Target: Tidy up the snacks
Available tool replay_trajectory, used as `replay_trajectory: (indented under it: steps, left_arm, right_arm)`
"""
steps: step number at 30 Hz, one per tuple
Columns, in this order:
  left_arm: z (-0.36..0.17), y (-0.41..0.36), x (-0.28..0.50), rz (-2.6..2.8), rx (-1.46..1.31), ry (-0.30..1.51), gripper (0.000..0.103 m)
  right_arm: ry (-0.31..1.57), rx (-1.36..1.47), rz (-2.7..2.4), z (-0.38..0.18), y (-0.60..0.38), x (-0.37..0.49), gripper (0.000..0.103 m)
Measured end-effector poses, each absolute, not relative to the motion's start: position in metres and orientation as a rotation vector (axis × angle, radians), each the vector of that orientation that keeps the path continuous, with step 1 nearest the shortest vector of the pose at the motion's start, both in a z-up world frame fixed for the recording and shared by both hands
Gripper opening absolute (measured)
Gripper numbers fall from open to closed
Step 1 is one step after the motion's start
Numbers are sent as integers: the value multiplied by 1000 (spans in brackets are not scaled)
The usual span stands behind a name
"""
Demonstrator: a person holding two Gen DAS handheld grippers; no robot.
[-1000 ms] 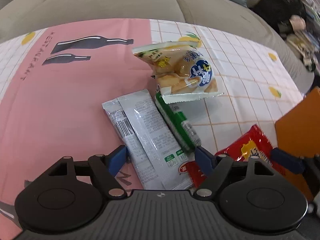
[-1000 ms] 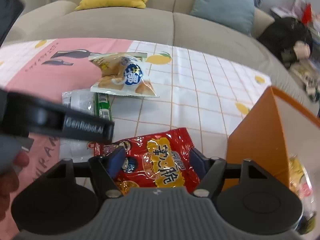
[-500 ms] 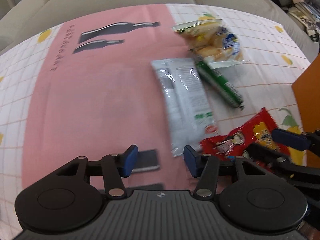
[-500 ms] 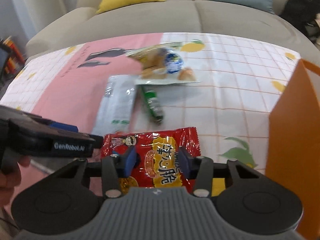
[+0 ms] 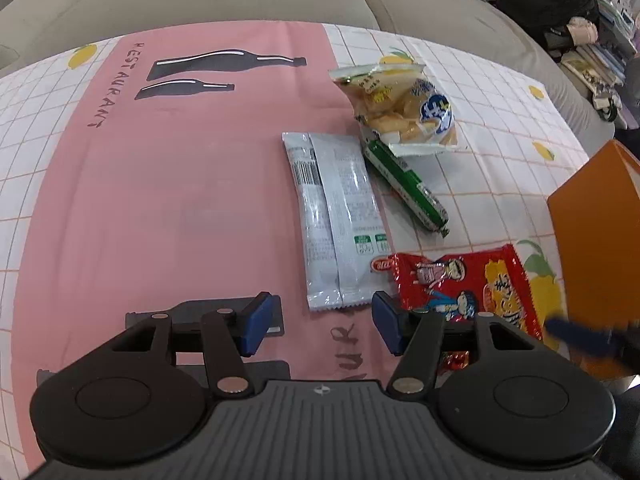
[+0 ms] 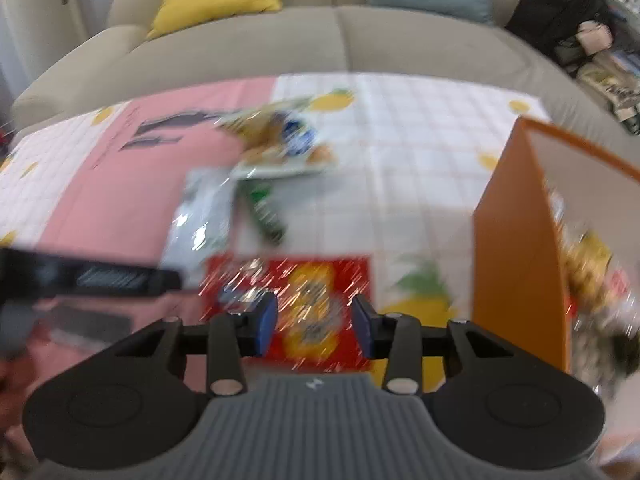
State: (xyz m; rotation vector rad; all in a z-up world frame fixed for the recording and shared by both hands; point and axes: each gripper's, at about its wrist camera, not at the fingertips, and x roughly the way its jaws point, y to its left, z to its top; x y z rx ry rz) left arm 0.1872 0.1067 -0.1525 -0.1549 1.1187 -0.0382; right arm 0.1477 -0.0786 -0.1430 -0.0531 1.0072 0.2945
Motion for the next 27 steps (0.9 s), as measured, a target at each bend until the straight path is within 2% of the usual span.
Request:
replay_trajectory:
  steps: [4,7,19,21,22,23,25,27]
  left_arm:
    - [-151,109,187,-37,-151,1121,68]
    - [-150,110,189,-38,-150,1120,68]
    - [-151,118,192,-38,-203,1115,68]
    - [-151,121,192,-38,-218,1106,68]
    - [-151,122,192,-40,-227,1101,68]
    - [-151,124,192,-39,-234,1096,68]
    - [-150,127,194,-37,-243,1088,68]
    - [-148,129,196,-31,-250,1078,68]
  right_arm:
    - [1087,-126,296,-166,-68,135,34]
    - [1106,-104,233,-177,-76,147,27]
    - [1012,-50,131,-177,-80,219,27]
    - [1005,-20,110,-172,-81,214,33]
    - [1001,-1,95,-169,-81,210,45]
    - [994,22,82,-166,-82,208,50]
    - [989,92,61,-163,-81,205,53]
    - [984,177,42,-162,-81,201,69]
